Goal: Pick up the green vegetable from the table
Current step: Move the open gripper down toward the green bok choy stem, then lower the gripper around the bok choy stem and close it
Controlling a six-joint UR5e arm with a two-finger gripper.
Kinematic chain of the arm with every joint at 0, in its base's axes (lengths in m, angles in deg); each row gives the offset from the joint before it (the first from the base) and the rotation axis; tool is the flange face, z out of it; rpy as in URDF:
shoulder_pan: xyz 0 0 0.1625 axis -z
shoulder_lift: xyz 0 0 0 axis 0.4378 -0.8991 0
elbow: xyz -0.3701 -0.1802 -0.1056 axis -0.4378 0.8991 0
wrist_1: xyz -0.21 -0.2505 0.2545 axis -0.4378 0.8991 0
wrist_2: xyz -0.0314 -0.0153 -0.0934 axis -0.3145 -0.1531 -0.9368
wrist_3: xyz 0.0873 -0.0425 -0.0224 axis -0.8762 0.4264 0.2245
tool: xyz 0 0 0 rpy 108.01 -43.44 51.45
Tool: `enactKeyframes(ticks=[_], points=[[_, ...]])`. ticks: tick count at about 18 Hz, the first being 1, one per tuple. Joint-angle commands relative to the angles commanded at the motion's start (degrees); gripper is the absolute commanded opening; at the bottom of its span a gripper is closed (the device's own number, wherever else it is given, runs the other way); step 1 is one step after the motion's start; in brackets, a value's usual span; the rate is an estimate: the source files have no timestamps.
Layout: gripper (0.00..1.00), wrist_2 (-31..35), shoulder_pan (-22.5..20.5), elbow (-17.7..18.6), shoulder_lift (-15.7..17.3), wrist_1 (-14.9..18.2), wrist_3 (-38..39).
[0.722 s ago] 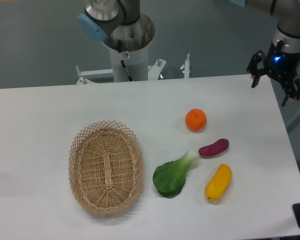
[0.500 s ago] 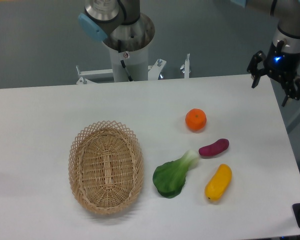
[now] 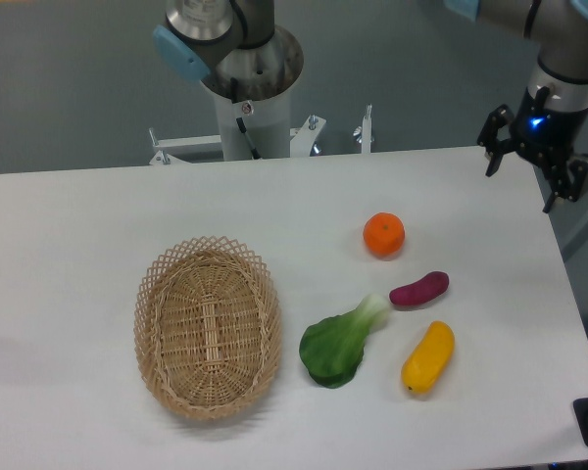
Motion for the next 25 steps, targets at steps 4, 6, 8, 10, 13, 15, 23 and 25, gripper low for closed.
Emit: enactKeyframes(ticks=[4, 6, 8, 10, 13, 15, 23, 25], points=[[1.0, 0.3, 4.2, 2.4, -0.2, -4.3, 7.2], [1.0, 0.3, 5.4, 5.8, 0.1, -10.3, 10.1], [1.0, 0.3, 6.9, 8.5, 0.1, -14.1, 11.0], [1.0, 0.5, 7.6, 10.0, 0.1, -14.9, 13.1], [1.0, 1.4, 10.7, 11.2, -1.1, -15.2, 17.7], [1.0, 2.8, 12.5, 12.3, -2.4, -17.3, 20.6], [1.0, 3.6, 17.3, 16.8, -7.5, -24.5, 22.5], [1.0, 3.5, 17.5, 18.5, -8.2, -27.0, 22.4]])
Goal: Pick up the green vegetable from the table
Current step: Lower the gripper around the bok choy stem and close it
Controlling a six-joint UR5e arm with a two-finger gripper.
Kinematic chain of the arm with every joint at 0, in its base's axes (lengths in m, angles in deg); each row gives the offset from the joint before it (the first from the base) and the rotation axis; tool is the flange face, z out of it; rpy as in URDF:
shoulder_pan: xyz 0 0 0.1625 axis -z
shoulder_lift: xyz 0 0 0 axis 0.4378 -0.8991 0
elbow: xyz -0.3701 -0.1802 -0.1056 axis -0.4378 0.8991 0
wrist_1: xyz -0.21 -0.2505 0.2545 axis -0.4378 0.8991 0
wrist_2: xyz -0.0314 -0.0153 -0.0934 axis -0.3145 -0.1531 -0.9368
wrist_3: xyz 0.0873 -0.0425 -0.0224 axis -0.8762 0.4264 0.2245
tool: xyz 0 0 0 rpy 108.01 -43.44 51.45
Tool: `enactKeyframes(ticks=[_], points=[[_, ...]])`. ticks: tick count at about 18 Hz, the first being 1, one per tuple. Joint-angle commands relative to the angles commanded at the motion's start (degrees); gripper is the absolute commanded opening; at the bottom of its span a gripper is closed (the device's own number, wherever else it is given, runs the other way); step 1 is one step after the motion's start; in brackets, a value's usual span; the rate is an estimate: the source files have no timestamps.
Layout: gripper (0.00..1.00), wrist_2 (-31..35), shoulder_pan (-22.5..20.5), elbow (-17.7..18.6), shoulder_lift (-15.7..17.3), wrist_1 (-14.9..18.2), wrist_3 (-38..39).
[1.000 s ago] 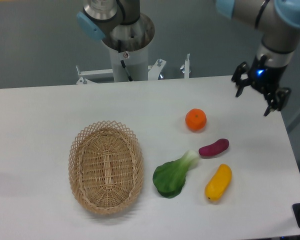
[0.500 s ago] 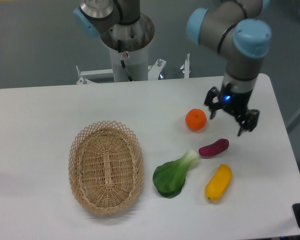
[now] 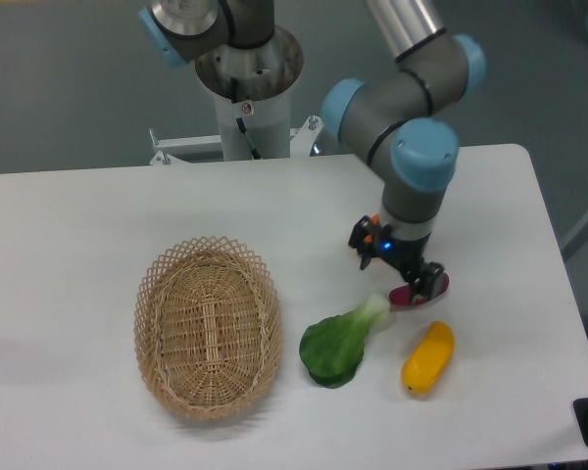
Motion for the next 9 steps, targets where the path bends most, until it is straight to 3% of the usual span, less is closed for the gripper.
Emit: enactKeyframes(ticks=[9], points=[[1.0, 1.3, 0.7, 1.3, -2.6, -2.2, 0.1]])
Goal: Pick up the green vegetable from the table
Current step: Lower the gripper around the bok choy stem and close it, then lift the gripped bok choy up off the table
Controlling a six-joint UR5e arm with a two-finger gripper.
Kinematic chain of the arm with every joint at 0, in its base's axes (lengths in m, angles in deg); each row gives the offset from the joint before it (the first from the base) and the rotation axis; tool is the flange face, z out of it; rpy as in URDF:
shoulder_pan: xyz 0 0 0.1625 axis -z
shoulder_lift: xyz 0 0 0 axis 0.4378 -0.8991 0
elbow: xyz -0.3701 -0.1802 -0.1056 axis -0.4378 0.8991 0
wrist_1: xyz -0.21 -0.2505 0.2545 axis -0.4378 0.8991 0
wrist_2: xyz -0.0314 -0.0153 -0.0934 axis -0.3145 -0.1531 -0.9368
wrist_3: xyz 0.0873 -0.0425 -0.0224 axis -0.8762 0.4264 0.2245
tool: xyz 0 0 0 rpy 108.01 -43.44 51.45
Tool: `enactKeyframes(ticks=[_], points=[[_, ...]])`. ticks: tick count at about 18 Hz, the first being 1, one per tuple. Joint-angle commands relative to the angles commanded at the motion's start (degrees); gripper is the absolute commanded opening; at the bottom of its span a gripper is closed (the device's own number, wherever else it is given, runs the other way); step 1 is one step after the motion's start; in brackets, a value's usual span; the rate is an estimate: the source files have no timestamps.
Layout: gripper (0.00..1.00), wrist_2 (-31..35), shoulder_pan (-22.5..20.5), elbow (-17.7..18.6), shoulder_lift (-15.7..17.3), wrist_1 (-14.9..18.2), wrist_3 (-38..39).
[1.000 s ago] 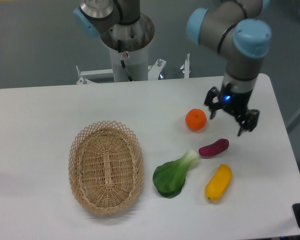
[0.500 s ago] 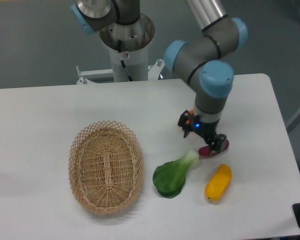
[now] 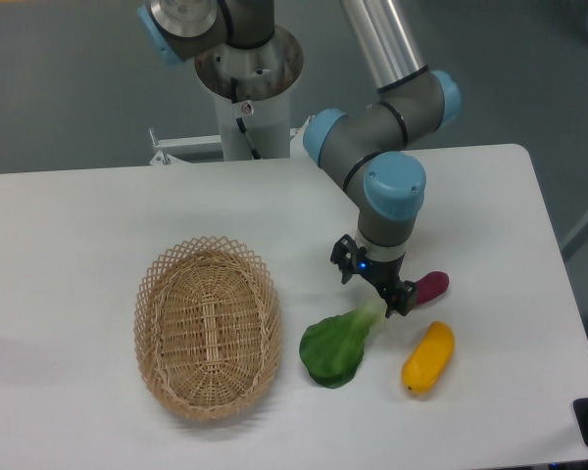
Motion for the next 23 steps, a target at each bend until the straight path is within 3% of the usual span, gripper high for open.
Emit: enactKeyframes(ticks=[5, 10, 15, 22, 23], points=[[1.0, 0.1, 0.1, 0.0, -0.6, -0.6, 0.1], [0.95, 0.1, 0.1, 0.1, -1.6, -4.0, 1.1], [0.67, 0.1, 0.3, 0.0, -1.6, -4.0, 1.1], [0.39, 0.0, 0.3, -0.1, -1.1, -4.0, 1.0], [0.39, 0.0, 0.3, -0.2, -0.9, -4.0, 1.0]])
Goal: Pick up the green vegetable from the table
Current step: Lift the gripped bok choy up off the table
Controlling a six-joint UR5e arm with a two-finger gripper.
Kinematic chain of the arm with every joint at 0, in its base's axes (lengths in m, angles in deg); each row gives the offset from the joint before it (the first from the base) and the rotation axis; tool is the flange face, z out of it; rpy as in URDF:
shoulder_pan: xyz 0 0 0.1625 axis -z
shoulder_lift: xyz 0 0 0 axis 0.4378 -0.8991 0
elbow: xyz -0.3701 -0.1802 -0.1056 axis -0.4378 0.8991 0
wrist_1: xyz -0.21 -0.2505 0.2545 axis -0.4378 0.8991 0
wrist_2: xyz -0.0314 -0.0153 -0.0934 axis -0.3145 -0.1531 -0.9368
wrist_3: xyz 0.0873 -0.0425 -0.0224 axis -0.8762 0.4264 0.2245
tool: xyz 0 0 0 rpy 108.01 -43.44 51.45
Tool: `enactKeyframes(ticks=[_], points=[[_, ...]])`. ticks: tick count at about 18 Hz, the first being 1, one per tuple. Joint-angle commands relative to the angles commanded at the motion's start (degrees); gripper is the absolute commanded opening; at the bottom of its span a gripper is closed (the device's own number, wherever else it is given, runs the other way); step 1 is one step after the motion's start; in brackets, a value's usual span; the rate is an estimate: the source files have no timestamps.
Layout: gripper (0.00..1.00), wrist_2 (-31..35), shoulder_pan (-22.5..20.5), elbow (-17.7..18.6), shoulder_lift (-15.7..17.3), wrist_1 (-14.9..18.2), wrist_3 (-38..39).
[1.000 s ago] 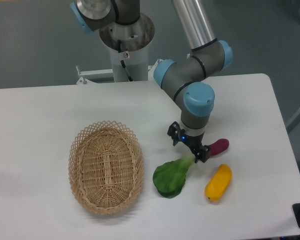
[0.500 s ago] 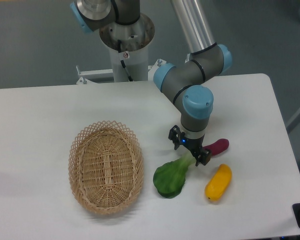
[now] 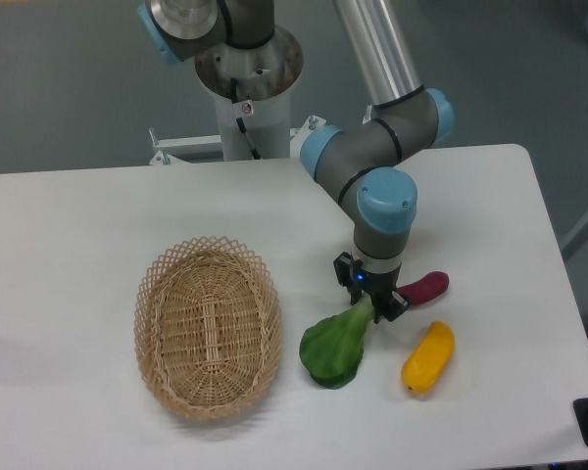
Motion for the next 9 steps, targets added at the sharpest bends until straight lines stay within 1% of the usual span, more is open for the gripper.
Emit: enactKeyframes(ticks=[4, 7, 9], points=[[0.38, -0.2, -0.1, -1.0, 0.8, 0.2, -0.1], [0.35, -0.7, -0.8, -1.1, 3.2, 0.3, -0.8], [0.35, -1.7, -2.1, -2.2, 4.3, 1.1, -0.9]])
